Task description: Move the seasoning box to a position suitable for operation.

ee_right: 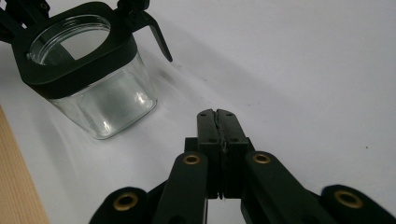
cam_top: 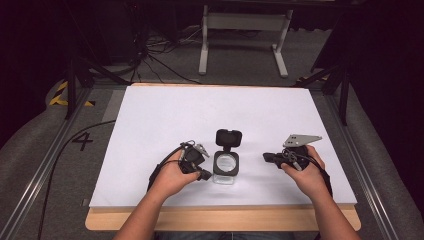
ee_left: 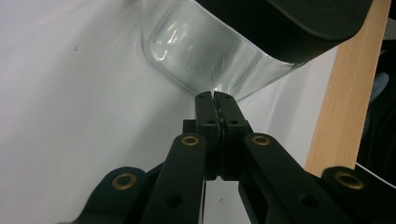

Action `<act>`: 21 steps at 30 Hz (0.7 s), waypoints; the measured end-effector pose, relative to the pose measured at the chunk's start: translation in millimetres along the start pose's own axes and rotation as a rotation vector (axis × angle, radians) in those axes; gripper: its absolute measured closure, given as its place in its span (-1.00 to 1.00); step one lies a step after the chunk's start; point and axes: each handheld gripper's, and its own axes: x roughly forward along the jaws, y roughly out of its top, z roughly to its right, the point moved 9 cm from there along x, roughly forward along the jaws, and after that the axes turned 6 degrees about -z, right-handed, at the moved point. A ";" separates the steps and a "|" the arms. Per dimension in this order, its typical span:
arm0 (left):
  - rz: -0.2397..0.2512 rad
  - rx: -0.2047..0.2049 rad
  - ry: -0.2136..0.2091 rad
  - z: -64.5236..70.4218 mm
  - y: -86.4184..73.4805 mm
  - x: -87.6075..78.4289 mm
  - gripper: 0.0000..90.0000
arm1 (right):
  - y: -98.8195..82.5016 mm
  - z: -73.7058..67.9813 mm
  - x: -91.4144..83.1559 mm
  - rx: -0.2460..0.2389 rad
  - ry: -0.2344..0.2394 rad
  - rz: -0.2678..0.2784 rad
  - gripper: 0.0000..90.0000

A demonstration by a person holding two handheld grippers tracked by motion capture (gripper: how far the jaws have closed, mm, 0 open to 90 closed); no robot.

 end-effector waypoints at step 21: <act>0.172 0.048 0.007 20.2 17.7 -49.4 0.99 | 0.3 3.4 -7.9 0.021 0.009 0.027 1.00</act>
